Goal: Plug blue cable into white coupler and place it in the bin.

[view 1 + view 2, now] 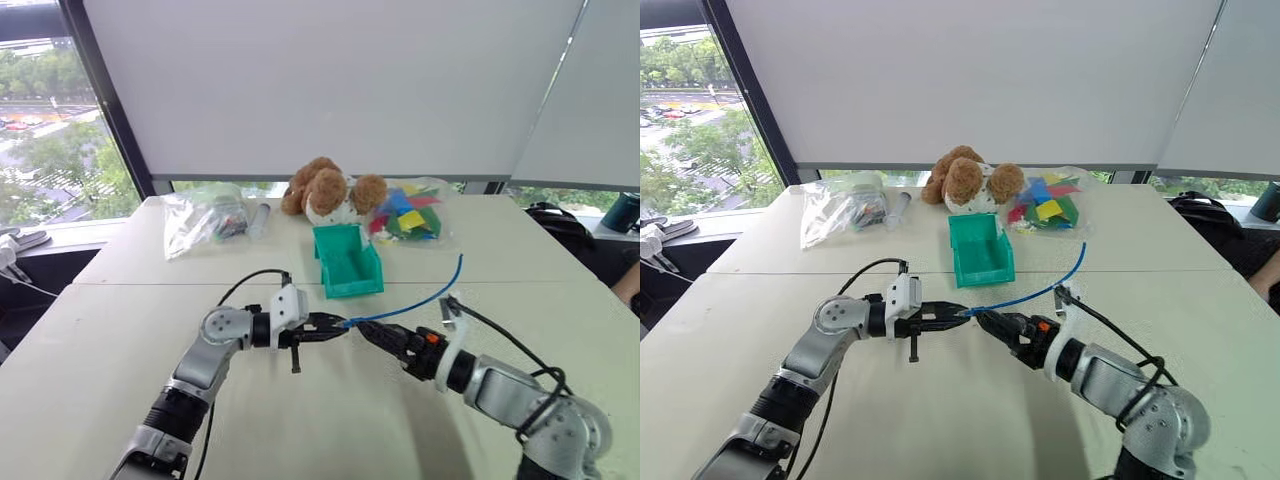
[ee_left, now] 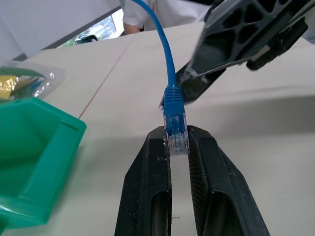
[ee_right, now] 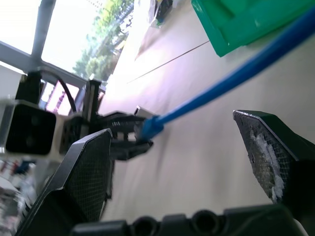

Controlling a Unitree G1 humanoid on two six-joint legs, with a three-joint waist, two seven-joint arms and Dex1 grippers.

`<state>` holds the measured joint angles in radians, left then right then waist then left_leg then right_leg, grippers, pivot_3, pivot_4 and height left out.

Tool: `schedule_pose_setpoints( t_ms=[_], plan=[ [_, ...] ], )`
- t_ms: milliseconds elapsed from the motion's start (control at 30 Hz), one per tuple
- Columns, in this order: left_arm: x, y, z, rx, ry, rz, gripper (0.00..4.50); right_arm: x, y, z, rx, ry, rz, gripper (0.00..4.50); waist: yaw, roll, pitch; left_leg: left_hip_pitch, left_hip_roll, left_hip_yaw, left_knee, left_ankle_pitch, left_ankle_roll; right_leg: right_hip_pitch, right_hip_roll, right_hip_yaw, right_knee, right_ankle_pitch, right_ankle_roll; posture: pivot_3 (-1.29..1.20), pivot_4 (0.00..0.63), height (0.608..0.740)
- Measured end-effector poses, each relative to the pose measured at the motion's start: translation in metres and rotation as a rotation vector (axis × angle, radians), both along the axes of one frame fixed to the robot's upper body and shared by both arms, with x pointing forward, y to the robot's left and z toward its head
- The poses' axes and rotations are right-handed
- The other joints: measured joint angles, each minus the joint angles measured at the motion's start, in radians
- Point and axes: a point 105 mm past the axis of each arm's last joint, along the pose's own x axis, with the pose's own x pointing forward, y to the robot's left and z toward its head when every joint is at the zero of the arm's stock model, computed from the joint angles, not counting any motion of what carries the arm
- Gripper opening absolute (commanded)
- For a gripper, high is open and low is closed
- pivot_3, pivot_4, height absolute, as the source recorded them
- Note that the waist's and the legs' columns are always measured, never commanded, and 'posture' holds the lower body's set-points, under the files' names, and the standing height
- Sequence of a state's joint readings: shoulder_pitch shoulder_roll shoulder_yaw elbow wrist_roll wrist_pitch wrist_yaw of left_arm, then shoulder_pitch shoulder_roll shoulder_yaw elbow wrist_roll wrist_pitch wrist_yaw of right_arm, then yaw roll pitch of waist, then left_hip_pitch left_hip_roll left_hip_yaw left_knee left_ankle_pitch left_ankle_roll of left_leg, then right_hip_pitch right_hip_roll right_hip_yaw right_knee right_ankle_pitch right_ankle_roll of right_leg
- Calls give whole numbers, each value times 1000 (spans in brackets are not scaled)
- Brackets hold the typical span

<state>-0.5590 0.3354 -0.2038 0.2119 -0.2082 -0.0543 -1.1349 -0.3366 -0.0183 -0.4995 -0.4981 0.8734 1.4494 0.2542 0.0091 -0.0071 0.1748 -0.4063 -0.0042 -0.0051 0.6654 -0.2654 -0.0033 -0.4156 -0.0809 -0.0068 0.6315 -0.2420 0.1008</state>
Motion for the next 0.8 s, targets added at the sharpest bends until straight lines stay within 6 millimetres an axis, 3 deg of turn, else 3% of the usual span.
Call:
schedule_pose_setpoints(
  t_ms=[267, 533, 767, 800],
  plan=[
    [0, -1, 2, -1, -16, 9, 69, 6, 11, 0, 67, 47, 1, 4314, -1, 0, 0, 0, 0, 0, 0, 0, 0, 0, 0, 0, 0, 0, 0, 0, 150, 740],
    [-1, 0, 1, 13, -18, 11, 0, 5, 17, 3, 90, 45, 10, 170, -14, 0, 0, 0, 0, 0, -1, 0, 0, -1, 1, 0, 0, 0, 0, 0, 150, 740],
    [-1, 2, 0, 24, -22, 13, 0, 5, 19, 3, 101, 51, 9, 39, -23, 0, 0, 0, 0, 0, -2, 0, 0, -1, 1, 0, 0, 0, 0, 0, 150, 740],
    [-1, 3, -1, 31, -21, 15, 1025, 4, 20, 3, 97, 54, 11, 0, -23, 0, 0, 0, 0, 0, -2, 0, 0, -2, 1, 0, 0, 0, 0, 0, 150, 740]
  ],
)
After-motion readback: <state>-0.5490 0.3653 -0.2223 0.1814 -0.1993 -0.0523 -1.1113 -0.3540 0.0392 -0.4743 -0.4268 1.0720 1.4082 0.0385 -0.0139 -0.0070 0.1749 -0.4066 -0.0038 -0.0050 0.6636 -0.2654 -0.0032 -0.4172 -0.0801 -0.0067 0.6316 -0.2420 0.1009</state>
